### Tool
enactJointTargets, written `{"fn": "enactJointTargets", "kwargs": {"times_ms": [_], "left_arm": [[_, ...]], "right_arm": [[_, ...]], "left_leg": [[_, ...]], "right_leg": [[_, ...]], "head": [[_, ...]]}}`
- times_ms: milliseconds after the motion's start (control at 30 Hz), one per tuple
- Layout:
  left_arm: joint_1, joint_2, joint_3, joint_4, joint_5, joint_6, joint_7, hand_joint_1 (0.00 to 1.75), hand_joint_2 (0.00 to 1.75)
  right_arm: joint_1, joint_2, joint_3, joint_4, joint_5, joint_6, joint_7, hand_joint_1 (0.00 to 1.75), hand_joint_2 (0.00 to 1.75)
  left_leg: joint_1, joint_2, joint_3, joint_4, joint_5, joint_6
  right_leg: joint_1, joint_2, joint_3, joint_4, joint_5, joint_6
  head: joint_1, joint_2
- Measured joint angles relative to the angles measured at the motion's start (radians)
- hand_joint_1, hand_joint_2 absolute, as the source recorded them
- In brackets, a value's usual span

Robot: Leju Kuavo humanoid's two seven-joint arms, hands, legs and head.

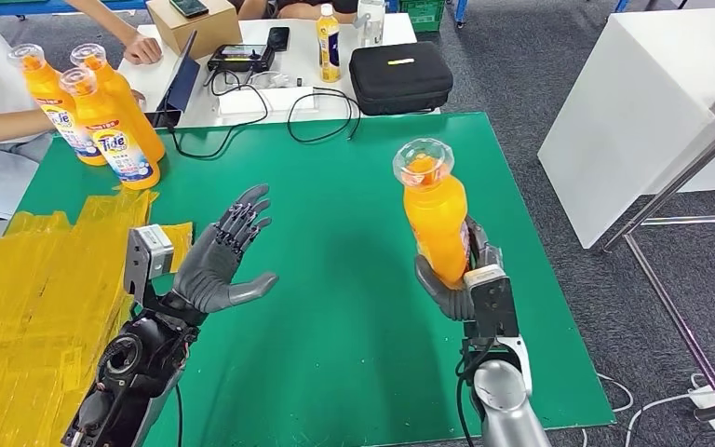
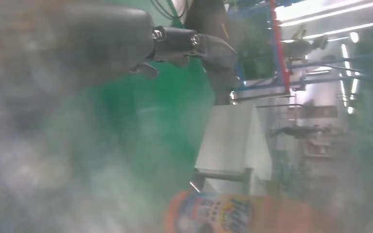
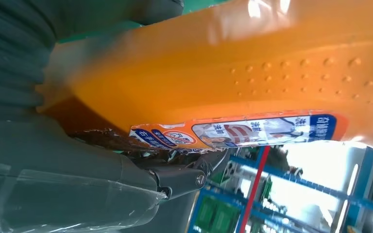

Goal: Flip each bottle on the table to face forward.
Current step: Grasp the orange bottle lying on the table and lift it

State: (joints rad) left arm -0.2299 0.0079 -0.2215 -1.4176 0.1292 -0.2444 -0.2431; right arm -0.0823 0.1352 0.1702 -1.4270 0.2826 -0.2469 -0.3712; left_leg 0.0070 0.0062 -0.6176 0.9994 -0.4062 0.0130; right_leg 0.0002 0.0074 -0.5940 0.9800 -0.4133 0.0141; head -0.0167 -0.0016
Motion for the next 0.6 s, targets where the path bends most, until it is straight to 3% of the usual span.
{"fn": "enactJointTargets", "kwargs": {"times_ms": [600], "left_arm": [[-0.036,-0.001,-0.071,0.002,0.009,0.067,-0.002,0.0,1.75]], "right_arm": [[-0.086,0.078,0.209,0.156,0.01,0.023,-0.02,1.75,1.75]], "left_leg": [[0.0,0.0,-0.001,0.0,0.0,0.0]], "right_leg": [[0.0,0.0,-0.001,0.0,0.0,0.0]], "head": [[0.0,0.0]]}}
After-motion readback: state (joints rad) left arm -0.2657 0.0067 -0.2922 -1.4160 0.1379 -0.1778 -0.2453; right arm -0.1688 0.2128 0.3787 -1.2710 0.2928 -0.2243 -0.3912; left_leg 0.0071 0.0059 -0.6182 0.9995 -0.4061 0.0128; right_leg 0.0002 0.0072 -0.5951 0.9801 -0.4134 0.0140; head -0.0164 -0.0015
